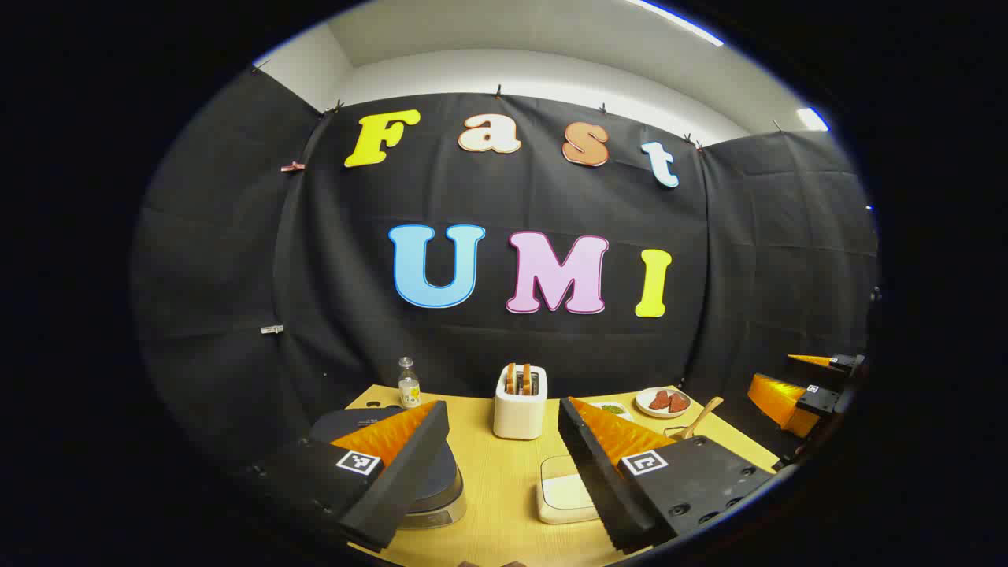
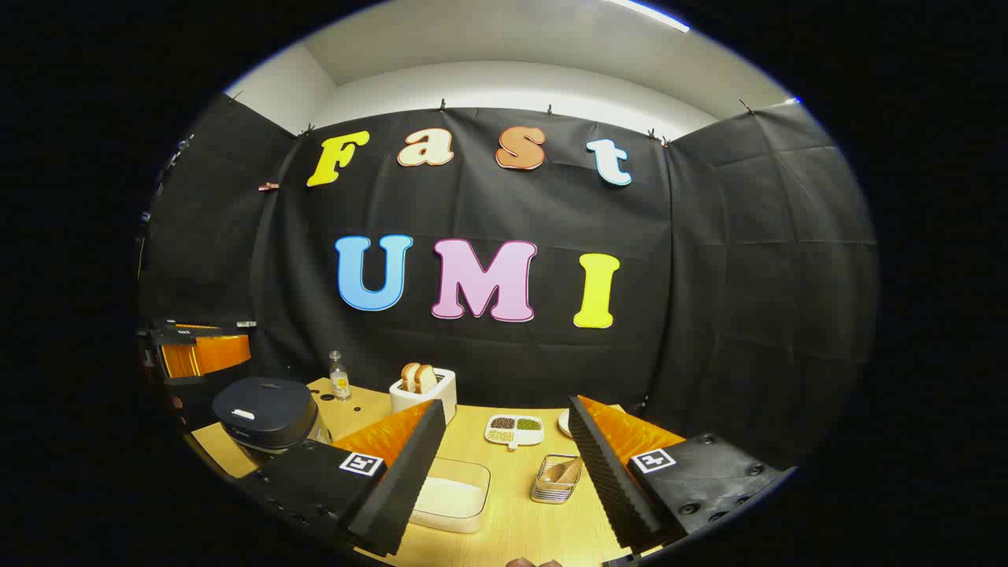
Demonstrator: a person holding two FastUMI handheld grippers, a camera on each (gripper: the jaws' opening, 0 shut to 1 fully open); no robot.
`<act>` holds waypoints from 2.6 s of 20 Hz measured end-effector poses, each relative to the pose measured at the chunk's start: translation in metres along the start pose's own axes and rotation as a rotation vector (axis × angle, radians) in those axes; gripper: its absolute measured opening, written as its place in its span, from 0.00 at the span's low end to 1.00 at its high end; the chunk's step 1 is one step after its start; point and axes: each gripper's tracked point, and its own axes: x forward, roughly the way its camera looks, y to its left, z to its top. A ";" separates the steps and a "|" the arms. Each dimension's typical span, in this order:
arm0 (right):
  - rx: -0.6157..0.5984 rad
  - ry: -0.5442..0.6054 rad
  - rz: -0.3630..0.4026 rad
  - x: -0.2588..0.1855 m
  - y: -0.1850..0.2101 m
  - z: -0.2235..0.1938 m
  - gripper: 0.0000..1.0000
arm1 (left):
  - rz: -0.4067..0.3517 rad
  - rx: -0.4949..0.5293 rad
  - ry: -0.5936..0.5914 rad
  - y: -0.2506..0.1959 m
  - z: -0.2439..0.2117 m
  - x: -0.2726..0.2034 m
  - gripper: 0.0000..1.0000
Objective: Close the left gripper, press the button to open the rice cooker; take a wooden spoon from the chopstick holder with the right hand, scoop a spoonful of rice and pour it into the rice cooker, then put the wooden spoon back into the chopstick holder.
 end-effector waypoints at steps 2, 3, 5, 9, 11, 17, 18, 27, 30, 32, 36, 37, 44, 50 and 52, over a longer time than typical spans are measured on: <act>0.021 0.009 -0.017 0.000 -0.004 0.000 0.98 | 0.006 0.001 -0.007 0.000 0.002 -0.003 0.95; 0.031 0.012 -0.029 0.000 -0.008 -0.001 0.95 | 0.007 0.001 -0.008 -0.001 0.001 -0.004 0.95; 0.039 0.013 -0.055 -0.002 -0.013 -0.003 0.98 | 0.015 -0.002 -0.006 -0.001 -0.001 -0.005 0.95; 0.044 0.016 -0.105 -0.004 -0.026 -0.007 0.98 | 0.012 -0.018 -0.002 -0.002 -0.003 -0.008 0.95; 0.050 0.013 -0.116 -0.004 -0.028 -0.005 0.98 | 0.021 -0.024 0.005 0.002 -0.006 -0.009 0.95; 0.058 0.006 -0.107 0.002 -0.028 0.001 0.98 | 0.035 -0.034 0.019 0.011 -0.008 -0.009 0.95; 0.059 0.006 -0.106 0.003 -0.028 0.002 0.98 | 0.038 -0.036 0.024 0.013 -0.008 -0.009 0.95; 0.064 0.014 -0.106 0.014 -0.036 -0.003 0.98 | 0.072 -0.052 0.085 0.044 -0.015 0.006 0.84; 0.067 0.025 -0.111 0.015 -0.040 -0.008 0.98 | 0.073 -0.060 0.123 0.059 -0.018 0.018 0.61; 0.072 0.034 -0.111 0.016 -0.043 -0.012 0.98 | 0.082 -0.071 0.160 0.071 -0.026 0.024 0.43; 0.072 0.051 -0.115 0.022 -0.049 -0.020 0.98 | 0.115 -0.093 0.215 0.097 -0.039 0.036 0.15; 0.072 0.054 -0.116 0.023 -0.051 -0.022 0.98 | 0.129 -0.099 0.227 0.104 -0.044 0.039 0.10; 0.088 0.088 -0.136 0.028 -0.063 -0.036 1.00 | 0.170 -0.191 0.360 0.139 -0.088 0.055 0.04; 0.088 0.119 -0.155 0.026 -0.072 -0.050 0.98 | 0.180 -0.205 0.499 0.154 -0.144 0.061 0.06; 0.094 0.129 -0.163 0.025 -0.075 -0.054 0.98 | 0.184 -0.205 0.530 0.154 -0.157 0.058 0.06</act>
